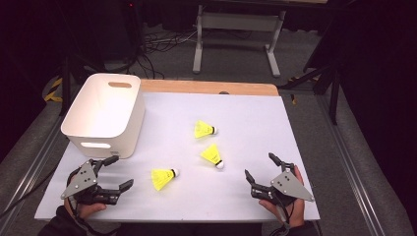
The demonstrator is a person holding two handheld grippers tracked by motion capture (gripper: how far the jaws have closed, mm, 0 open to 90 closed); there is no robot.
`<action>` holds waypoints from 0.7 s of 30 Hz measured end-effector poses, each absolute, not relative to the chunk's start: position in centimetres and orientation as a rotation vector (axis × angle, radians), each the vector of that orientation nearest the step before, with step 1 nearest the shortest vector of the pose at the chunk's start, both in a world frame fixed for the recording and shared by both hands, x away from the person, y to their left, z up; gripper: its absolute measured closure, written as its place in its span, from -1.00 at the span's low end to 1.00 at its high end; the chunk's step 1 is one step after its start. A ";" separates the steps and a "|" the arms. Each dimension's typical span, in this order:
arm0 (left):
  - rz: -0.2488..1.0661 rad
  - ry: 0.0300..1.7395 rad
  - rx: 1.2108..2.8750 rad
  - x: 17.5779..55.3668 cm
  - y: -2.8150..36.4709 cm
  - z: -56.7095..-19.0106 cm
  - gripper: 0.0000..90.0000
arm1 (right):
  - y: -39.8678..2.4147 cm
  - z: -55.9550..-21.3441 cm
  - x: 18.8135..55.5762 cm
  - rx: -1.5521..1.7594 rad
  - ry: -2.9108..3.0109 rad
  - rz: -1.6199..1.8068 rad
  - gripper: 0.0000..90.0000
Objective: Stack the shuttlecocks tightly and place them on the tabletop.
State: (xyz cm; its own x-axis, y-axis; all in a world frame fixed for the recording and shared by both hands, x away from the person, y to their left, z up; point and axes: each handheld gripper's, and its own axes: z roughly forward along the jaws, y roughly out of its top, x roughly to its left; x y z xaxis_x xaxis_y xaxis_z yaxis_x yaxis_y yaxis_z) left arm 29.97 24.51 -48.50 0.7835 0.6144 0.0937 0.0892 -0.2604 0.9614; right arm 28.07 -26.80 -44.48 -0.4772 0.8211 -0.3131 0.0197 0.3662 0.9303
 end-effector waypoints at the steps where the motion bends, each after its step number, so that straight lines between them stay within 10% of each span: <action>1: 0.550 0.552 1.782 30.0 24.4 -48.5 -0.76 | -26.7 -44.5 28.1 0.733 1.791 1.193 -0.71; 21: 0.437 0.512 1.999 28.2 21.6 -49.4 -0.58 | -26.2 -45.3 28.7 0.762 1.843 1.124 -0.71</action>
State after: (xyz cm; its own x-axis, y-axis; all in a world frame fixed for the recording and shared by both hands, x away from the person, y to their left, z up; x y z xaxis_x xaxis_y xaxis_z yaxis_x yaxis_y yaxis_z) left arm 28.16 21.57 -49.36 0.8458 0.5261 0.0886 0.1702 -0.4235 0.8898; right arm 28.75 -26.19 -45.26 -0.4742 0.8142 -0.3350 0.0747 0.4163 0.9061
